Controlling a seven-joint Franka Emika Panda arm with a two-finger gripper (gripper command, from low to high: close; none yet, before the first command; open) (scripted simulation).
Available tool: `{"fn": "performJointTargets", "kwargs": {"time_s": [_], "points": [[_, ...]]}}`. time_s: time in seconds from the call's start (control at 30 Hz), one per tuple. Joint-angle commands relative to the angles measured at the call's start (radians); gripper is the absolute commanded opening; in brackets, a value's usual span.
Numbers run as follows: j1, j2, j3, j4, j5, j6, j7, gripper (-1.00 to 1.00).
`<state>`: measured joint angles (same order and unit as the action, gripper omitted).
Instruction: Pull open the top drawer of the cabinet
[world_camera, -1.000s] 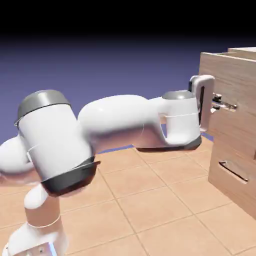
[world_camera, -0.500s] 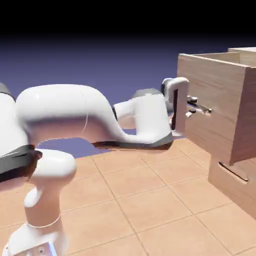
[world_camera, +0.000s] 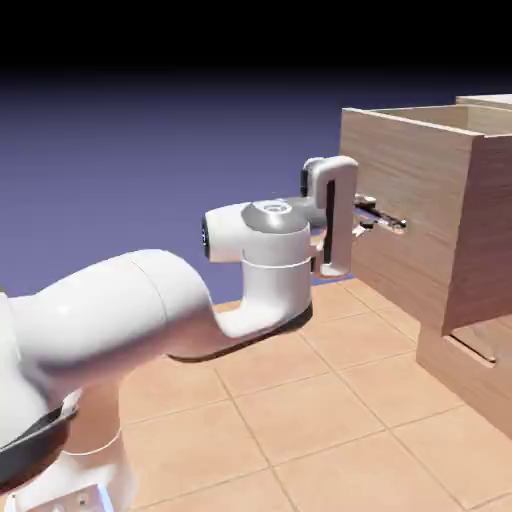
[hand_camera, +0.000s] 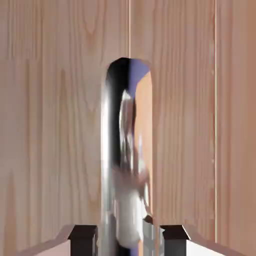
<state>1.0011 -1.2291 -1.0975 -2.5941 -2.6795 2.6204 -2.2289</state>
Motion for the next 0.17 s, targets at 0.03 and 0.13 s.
{"fn": "performJointTargets", "kwargs": {"time_s": [0.03,0.13], "points": [[-0.072,-0.025,0.033,-0.05,0.025,0.023,-0.011,1.0],[-0.18,-0.061,0.081,-0.124,0.062,0.056,-0.028,1.0]]}}
